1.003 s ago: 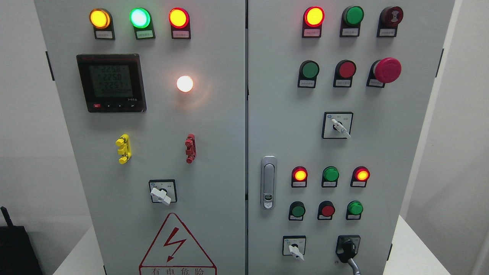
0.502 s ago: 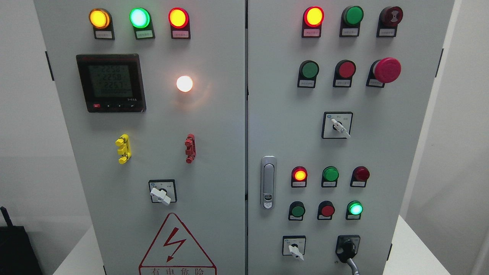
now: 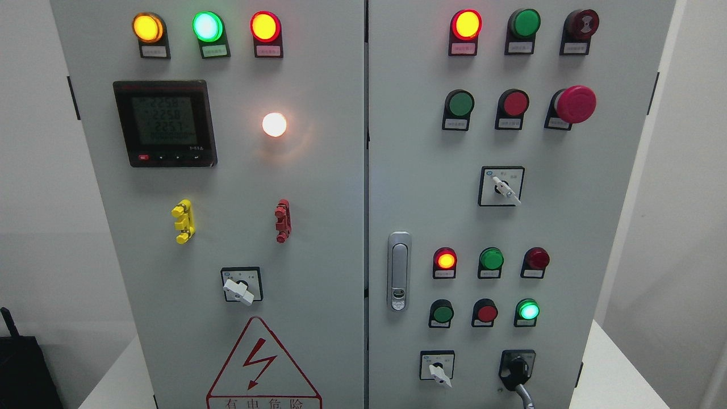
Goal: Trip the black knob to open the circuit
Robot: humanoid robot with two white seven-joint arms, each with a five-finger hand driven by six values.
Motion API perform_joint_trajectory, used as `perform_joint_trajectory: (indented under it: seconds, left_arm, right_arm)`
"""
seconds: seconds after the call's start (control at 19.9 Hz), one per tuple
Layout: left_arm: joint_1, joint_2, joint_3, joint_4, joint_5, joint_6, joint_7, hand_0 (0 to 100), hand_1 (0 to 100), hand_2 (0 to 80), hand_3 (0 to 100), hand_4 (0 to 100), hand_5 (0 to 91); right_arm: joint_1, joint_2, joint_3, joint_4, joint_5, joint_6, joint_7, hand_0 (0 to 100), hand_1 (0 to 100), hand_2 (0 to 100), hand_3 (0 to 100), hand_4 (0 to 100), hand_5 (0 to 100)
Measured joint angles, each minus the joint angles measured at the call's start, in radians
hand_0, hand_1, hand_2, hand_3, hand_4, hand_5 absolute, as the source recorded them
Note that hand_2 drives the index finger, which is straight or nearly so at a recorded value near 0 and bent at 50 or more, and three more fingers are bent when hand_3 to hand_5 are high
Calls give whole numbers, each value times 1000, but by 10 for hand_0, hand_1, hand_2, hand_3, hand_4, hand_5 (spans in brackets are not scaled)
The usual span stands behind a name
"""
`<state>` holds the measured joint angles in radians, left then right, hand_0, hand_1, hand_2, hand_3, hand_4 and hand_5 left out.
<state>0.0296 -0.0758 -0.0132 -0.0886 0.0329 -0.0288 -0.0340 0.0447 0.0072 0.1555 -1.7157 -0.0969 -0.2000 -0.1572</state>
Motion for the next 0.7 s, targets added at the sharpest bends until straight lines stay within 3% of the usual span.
perform_joint_trajectory:
  seconds: [0.7]
  left_arm:
    - [0,0,0,0,0,0,0,120,389,0,0,0,0]
  right_arm:
    - [3,-24,-6,0,3,-3,-2,1000,1000,0,1000,1000,894]
